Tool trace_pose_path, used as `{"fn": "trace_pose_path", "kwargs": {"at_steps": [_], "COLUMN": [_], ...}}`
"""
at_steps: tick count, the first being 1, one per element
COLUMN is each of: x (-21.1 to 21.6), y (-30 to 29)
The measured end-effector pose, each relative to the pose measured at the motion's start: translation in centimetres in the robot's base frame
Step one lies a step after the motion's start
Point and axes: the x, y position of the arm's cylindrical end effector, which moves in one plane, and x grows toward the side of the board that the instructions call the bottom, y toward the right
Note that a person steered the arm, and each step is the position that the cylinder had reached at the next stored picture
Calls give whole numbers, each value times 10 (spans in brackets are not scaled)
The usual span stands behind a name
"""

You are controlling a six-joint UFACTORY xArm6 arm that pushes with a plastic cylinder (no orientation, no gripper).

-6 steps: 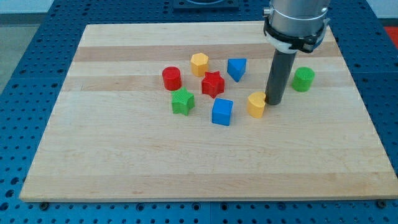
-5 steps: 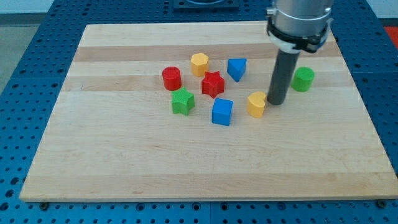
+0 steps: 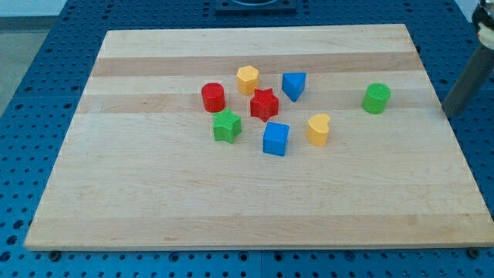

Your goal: Push the green circle above the heart

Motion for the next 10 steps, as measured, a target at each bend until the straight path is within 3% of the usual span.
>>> {"fn": "trace_pose_path", "kwargs": {"at_steps": [5, 10], "x": [-15, -4], "y": [-131, -169]}}
